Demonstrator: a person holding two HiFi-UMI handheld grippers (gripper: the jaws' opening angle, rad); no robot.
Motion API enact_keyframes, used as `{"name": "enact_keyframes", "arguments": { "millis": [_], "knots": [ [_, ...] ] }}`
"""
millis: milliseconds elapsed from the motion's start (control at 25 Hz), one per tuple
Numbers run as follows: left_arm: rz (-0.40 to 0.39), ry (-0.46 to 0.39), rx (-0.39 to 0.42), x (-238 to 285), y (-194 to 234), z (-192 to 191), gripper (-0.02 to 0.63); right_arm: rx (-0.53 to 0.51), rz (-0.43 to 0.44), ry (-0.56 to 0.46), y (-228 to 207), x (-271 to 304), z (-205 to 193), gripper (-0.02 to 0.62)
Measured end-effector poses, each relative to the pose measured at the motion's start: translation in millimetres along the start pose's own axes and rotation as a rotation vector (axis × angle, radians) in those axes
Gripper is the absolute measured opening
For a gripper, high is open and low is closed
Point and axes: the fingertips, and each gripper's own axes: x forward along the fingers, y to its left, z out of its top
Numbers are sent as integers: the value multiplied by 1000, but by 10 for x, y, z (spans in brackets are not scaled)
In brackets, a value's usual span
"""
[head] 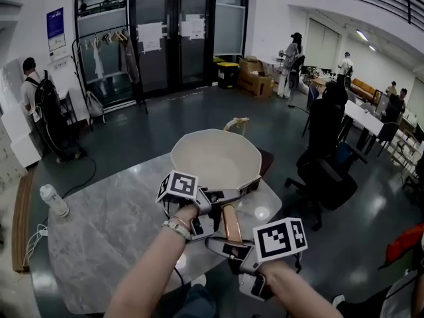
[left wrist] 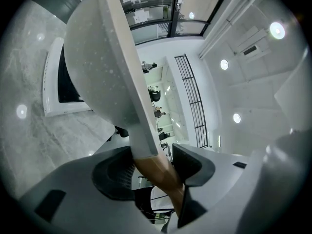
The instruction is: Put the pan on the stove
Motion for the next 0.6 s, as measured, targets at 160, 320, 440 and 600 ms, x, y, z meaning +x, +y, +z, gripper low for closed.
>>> {"name": "enact_keyframes", "arguments": {
  "millis": [160, 320, 440, 600],
  "knots": [
    [-3, 0, -7, 67, 128, 219, 246, 3, -6, 7, -146, 115, 187, 124],
    [-4, 6, -27, 92, 249, 468, 245, 17, -17, 14, -237, 277, 399, 126],
    [0, 10, -45, 129, 365, 576, 246, 34, -21, 23, -333, 353, 493, 127],
    [10, 9, -56, 155, 514, 703, 247, 42, -23, 32, -451, 449, 592, 127]
  ]
}}
